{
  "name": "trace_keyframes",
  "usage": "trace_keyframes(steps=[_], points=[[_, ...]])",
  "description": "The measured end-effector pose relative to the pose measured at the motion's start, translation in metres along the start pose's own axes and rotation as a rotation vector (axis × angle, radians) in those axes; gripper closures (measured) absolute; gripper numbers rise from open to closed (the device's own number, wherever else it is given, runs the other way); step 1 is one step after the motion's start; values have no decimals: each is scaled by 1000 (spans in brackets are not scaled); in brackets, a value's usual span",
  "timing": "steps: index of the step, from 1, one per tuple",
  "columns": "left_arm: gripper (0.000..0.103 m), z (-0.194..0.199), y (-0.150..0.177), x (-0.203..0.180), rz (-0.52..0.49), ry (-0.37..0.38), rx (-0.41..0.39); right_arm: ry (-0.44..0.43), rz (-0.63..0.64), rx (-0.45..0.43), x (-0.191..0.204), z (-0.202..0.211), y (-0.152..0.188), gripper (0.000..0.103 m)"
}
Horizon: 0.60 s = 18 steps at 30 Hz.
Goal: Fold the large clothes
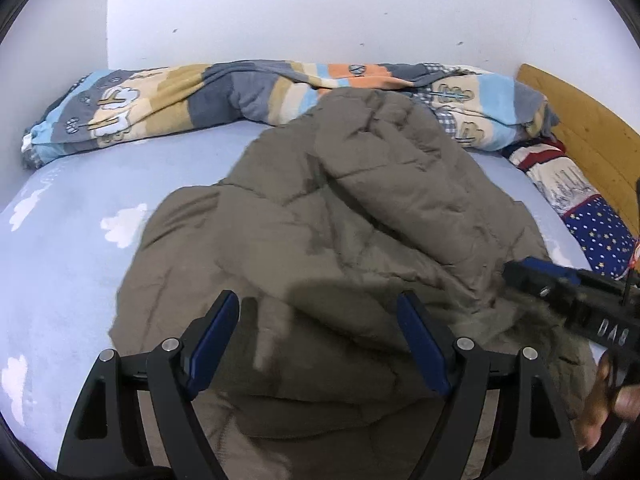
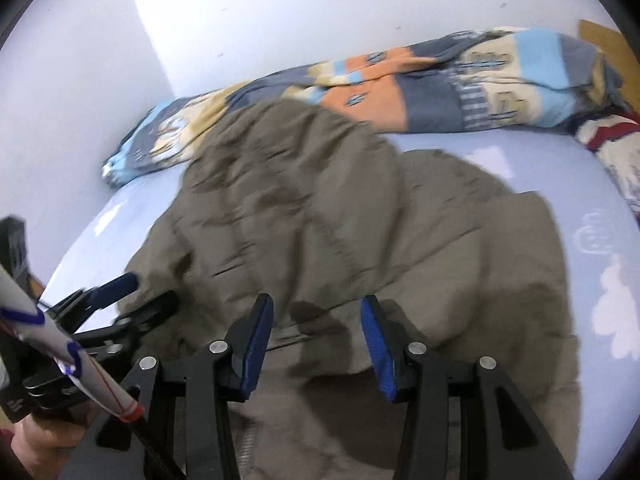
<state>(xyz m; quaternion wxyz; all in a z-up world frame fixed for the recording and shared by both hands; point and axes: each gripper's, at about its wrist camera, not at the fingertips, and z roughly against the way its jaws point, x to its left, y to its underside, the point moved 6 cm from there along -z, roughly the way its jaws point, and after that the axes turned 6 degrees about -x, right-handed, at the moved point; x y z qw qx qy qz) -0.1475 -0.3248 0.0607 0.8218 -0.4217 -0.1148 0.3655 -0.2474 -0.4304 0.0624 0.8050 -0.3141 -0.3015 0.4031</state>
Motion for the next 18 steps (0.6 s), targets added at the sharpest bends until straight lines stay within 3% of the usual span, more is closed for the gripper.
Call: trace_keyframes(steps=[4, 9, 14, 18], points=[[23, -10, 6, 12, 42, -20, 54, 33, -62, 27, -28, -7, 3, 54], [23, -16, 11, 11, 35, -39, 81, 33, -48, 74, -26, -19, 10, 54], [23, -3, 2, 10, 41, -39, 22, 37, -44, 36, -21, -5, 0, 54], [23, 4, -3, 9, 22, -58, -17, -30, -12, -2, 4, 7, -5, 54]])
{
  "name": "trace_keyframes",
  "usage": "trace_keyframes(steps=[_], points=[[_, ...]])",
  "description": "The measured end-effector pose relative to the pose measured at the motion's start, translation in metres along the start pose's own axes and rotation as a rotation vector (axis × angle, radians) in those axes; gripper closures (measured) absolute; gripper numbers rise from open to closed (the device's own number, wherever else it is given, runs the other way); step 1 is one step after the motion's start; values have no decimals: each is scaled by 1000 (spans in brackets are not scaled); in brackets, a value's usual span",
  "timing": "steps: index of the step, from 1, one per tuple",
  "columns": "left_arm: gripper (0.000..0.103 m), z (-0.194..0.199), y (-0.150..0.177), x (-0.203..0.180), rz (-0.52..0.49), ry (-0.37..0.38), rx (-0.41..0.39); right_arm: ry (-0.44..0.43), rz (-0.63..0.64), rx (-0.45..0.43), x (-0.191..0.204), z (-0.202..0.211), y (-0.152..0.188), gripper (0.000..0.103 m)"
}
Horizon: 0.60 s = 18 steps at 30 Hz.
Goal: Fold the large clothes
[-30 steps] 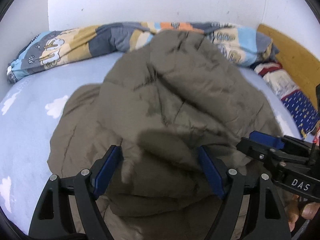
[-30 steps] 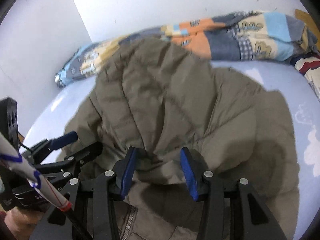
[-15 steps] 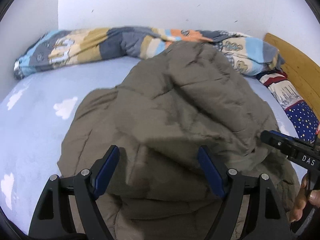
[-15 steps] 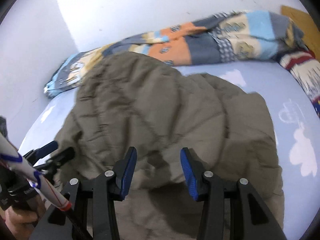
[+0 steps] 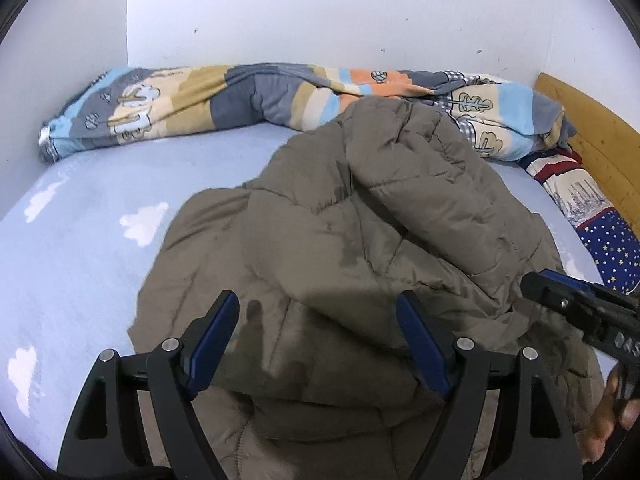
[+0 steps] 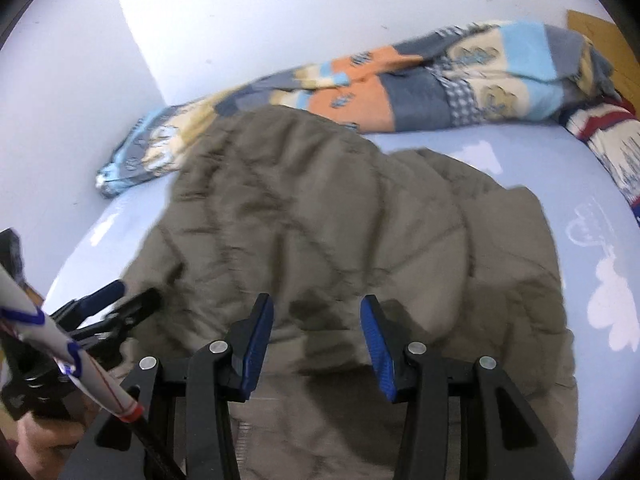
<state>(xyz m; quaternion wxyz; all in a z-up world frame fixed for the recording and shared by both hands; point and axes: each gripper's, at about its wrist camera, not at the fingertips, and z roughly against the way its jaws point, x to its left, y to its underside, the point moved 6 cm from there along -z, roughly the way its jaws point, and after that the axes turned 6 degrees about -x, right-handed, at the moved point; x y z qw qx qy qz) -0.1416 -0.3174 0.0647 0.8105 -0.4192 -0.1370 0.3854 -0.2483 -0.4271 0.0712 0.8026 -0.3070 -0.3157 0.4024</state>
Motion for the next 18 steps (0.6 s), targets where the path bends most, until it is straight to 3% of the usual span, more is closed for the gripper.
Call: trace_keyframes(steps=[9, 15, 18], points=[[23, -18, 14, 8, 4, -27, 90, -19, 86, 116, 23, -26, 29, 54], [23, -9, 7, 9, 25, -23, 48, -17, 75, 60, 20, -9, 14, 54], [23, -5, 3, 13, 30, -32, 24, 43, 53, 12, 3, 1, 0, 54]])
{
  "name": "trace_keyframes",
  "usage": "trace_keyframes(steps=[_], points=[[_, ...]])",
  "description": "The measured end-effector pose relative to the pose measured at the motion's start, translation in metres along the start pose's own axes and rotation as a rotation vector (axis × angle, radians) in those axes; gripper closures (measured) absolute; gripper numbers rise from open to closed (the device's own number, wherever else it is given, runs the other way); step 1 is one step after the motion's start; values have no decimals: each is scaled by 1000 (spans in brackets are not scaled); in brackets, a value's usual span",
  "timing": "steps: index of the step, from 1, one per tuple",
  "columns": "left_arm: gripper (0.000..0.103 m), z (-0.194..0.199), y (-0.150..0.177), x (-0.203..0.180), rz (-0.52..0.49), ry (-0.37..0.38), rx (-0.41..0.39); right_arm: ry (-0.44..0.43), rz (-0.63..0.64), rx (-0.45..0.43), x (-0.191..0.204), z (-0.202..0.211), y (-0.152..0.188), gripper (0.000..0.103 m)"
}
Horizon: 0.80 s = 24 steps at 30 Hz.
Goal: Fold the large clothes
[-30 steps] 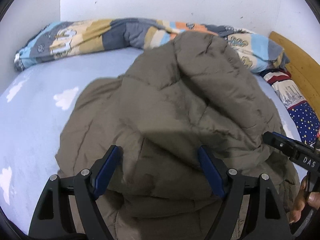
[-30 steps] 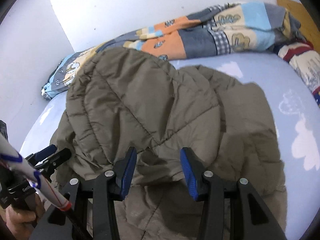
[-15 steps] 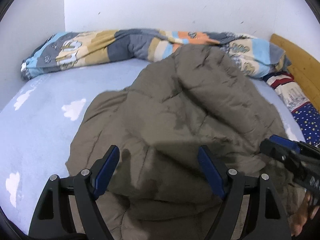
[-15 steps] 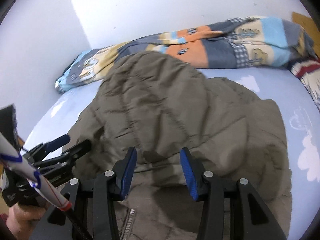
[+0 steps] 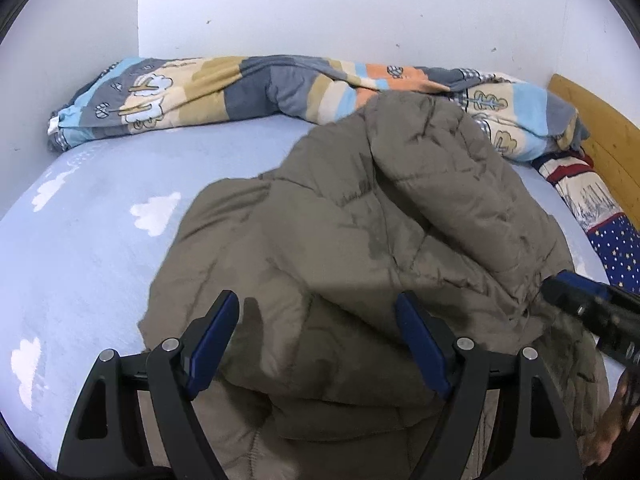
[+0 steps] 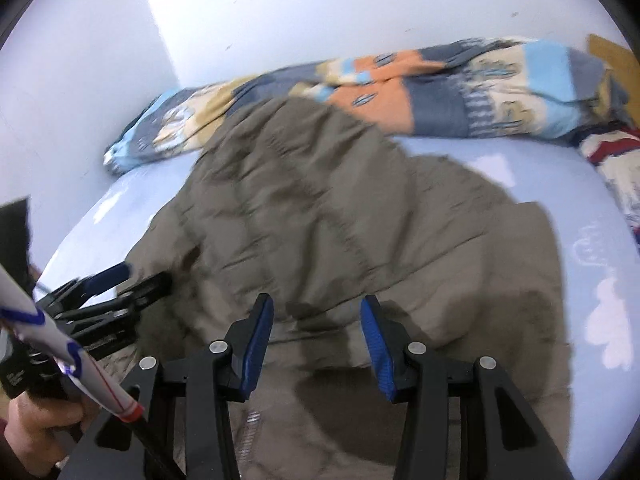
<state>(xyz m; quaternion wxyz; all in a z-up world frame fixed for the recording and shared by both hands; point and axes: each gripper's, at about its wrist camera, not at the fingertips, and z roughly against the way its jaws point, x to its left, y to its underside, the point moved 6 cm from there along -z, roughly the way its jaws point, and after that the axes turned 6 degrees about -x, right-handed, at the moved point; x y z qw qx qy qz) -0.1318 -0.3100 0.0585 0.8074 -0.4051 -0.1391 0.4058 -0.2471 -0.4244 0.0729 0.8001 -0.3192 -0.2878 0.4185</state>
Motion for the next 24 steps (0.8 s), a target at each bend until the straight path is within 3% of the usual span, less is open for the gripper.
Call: trace_keyframes(steps=[5, 10, 24], points=[[23, -11, 8, 2, 4, 2, 56, 46, -86, 43, -30, -11, 5, 54], [23, -12, 10, 1, -2, 8, 60, 36, -80, 91, -28, -26, 13, 53], [23, 22, -5, 2, -10, 19, 2, 11, -29, 43, -4, 13, 5, 54]])
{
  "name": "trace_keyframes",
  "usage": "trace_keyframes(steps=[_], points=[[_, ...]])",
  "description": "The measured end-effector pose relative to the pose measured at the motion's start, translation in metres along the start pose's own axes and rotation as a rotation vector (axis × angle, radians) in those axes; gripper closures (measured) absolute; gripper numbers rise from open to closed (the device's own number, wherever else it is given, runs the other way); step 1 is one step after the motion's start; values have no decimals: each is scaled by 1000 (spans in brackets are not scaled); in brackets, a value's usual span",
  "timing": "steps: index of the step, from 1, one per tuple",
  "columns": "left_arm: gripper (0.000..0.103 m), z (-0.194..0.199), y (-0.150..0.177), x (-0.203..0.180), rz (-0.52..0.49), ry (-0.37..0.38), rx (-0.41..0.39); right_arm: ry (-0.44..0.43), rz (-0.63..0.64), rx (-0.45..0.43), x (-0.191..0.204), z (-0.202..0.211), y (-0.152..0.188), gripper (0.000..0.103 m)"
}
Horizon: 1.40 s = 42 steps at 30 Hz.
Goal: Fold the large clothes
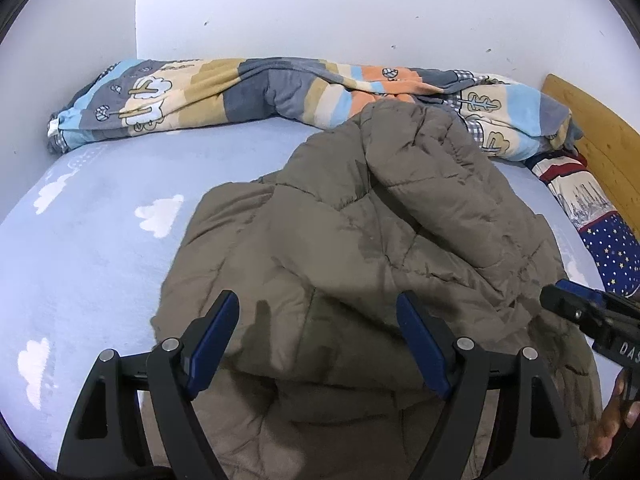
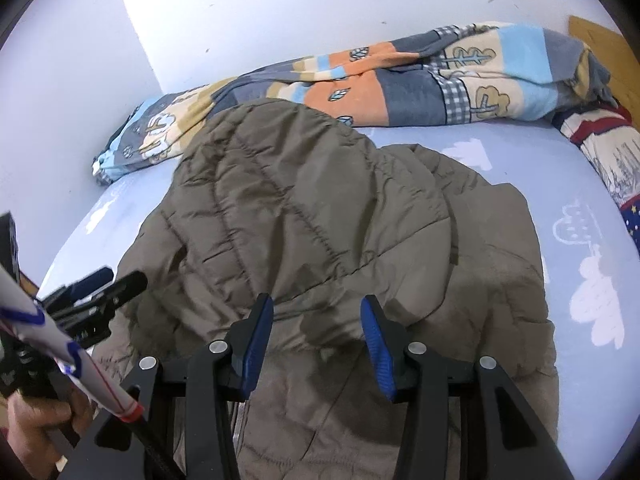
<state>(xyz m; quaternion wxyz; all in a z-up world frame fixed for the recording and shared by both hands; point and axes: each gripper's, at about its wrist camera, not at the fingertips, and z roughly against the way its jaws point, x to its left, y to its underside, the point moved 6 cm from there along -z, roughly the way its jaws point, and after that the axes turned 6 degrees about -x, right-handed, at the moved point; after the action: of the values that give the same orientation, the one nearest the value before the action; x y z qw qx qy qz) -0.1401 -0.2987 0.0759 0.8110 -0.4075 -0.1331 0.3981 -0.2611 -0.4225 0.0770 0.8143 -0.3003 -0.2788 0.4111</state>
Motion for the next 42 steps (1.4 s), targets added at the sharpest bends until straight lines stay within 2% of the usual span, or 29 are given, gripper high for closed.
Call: trace_keyframes(steps=[5, 10, 16, 22, 28, 35, 42], points=[[23, 24, -2, 4, -13, -7, -28, -6, 20, 17, 6, 17, 13, 54], [23, 46, 15, 3, -45, -3, -18, -1, 23, 28, 9, 43, 33, 54], [23, 78, 57, -4, -94, -2, 4, -28, -4, 38, 19, 74, 74, 53], [23, 110, 112, -2, -72, 4, 60, -32, -3, 95, 30, 92, 130, 54], [23, 146, 155, -4, -54, -2, 63, -17, 10, 118, 35, 118, 174, 54], [23, 171, 190, -9, -33, 6, 79, -3, -25, 148, 32, 137, 211, 53], [23, 178, 215, -8, -46, 0, 108, 11, -28, 169, 32, 148, 239, 53]])
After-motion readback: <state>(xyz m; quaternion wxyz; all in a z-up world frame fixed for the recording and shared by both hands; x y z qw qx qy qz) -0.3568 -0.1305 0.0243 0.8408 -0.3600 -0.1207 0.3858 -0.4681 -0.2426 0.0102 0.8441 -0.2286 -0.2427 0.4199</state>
